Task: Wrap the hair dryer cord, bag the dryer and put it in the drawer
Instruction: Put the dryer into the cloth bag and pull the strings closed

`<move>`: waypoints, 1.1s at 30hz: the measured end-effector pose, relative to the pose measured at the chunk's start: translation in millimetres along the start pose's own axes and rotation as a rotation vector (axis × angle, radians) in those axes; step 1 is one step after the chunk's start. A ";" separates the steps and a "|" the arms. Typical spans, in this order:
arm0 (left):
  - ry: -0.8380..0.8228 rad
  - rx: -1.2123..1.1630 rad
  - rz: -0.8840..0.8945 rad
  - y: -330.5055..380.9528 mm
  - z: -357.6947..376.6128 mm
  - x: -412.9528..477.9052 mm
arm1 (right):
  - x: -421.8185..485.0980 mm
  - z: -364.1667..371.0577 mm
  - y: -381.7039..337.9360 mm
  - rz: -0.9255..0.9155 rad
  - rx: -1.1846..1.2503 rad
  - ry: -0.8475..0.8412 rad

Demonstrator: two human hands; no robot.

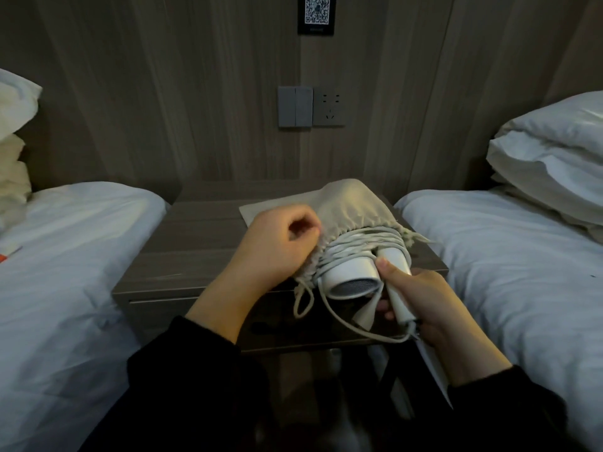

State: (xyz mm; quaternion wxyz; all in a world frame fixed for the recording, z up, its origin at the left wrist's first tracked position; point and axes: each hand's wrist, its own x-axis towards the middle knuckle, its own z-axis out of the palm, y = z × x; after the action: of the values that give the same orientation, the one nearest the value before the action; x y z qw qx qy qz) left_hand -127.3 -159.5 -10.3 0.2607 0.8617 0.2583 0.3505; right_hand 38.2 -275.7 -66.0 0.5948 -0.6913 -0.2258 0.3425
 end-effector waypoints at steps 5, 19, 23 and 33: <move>-0.141 0.318 0.082 29.7 21.7 45.5 | 0.2 1.8 -3.8 -0.030 -0.072 0.013; -0.367 0.322 0.242 60.5 57.6 70.2 | -0.5 -3.5 -9.9 -0.059 -0.076 -0.006; -0.367 0.275 0.284 54.8 56.2 59.0 | 3.4 -6.3 -9.1 -0.058 -0.062 -0.008; 0.146 0.297 0.052 -17.5 34.3 -11.2 | 14.9 -9.2 -4.8 0.167 0.167 -0.092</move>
State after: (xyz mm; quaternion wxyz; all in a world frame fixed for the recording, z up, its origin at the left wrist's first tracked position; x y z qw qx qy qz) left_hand -113.5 -162.9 -47.9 0.1017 0.8693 0.3034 0.3768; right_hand 55.4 -270.2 -63.8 0.6087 -0.6392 -0.1651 0.4400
